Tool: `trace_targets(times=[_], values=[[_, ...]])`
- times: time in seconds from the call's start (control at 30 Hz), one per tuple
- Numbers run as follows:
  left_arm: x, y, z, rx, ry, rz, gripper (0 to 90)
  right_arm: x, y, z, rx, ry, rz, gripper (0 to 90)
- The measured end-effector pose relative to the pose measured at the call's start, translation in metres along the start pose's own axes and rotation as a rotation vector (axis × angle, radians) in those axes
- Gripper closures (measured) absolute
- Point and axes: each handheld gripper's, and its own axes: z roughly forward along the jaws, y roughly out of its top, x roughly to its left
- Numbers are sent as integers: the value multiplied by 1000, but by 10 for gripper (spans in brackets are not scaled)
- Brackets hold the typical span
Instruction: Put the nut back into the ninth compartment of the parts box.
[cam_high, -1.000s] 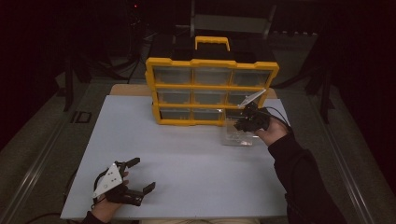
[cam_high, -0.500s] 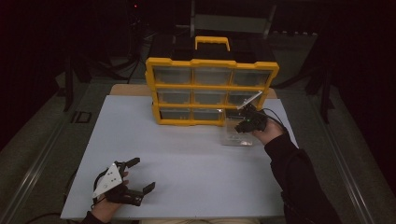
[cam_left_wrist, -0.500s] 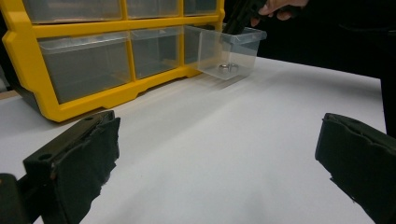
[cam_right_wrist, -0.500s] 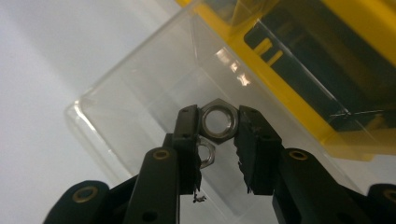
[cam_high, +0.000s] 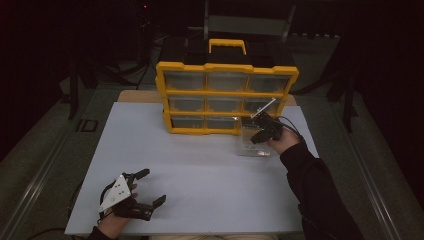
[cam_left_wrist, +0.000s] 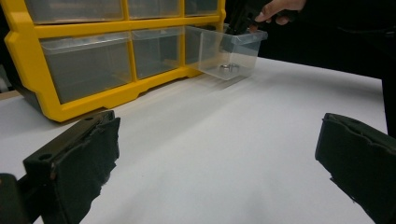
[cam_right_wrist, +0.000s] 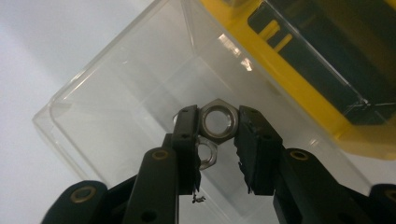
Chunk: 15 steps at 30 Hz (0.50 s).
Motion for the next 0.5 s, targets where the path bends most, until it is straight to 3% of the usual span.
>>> trace_targets(times=[0.23,0.5], values=[[0,0,0,1,-2,-1,0,-2,-3,-15,-34,20,28,654],[0,0,0,0,-3,-1,0,5,-4,-37,-84,23,11,487]])
